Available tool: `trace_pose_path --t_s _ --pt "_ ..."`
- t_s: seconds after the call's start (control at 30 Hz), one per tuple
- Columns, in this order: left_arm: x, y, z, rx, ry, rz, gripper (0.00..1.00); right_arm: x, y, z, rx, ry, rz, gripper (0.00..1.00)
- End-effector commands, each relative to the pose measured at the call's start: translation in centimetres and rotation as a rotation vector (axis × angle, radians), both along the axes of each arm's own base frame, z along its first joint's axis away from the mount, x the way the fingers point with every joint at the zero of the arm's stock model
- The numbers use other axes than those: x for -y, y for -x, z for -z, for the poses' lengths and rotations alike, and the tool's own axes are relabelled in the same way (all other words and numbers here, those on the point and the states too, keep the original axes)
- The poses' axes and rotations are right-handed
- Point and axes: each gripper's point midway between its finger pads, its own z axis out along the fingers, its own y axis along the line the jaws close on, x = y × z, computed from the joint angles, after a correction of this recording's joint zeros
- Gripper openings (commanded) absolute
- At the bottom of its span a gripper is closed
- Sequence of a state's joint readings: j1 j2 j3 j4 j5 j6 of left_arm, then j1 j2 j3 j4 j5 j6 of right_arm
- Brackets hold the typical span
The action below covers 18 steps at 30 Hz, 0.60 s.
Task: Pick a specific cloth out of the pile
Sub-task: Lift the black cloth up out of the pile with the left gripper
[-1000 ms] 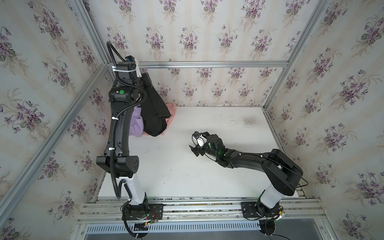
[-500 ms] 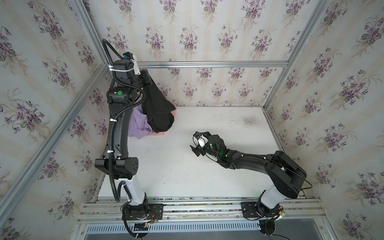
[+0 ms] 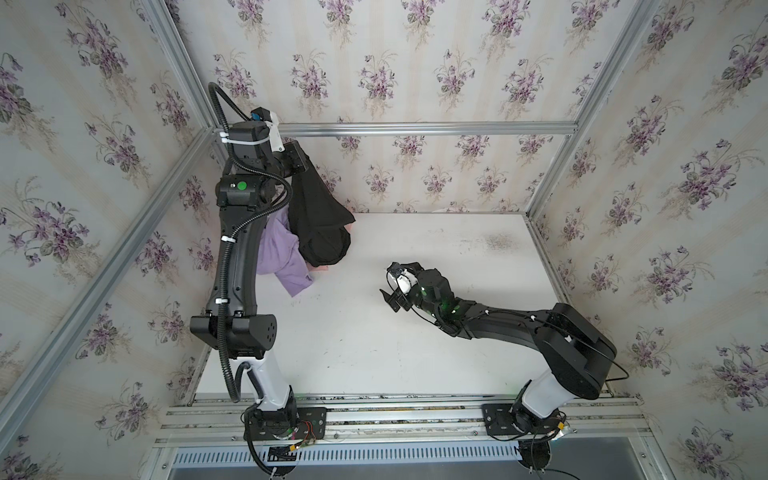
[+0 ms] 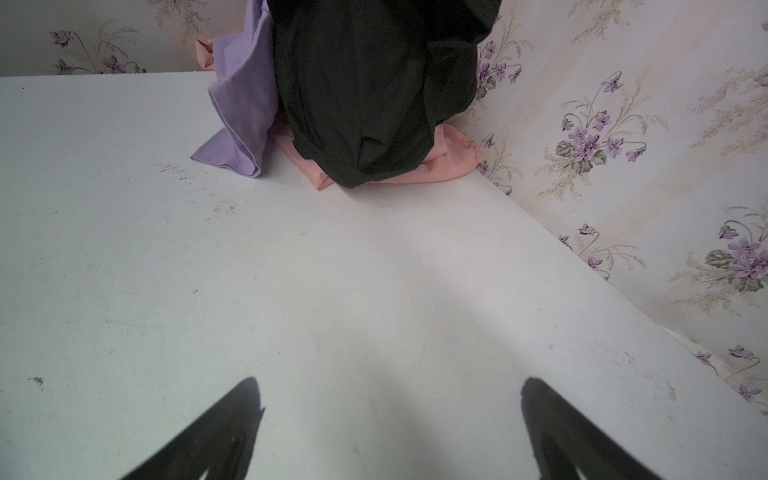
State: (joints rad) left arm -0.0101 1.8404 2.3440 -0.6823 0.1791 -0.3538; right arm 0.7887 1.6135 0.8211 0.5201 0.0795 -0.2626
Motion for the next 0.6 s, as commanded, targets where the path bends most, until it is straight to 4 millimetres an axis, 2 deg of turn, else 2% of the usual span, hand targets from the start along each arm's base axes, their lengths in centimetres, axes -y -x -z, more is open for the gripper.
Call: trace_pose_path --t_s 0.0,0.57 --pt "0.5 -0.1 -2.3 0.086 0.024 0.027 0.03 -0.2 -0.1 -1.2 0.027 -0.030 -0.003 1.00" --pt "0.9 0.6 -3.7 0.117 0.064 0.041 0.03 -0.3 0.3 -2.8 0.062 -0.061 -0.022 1.00"
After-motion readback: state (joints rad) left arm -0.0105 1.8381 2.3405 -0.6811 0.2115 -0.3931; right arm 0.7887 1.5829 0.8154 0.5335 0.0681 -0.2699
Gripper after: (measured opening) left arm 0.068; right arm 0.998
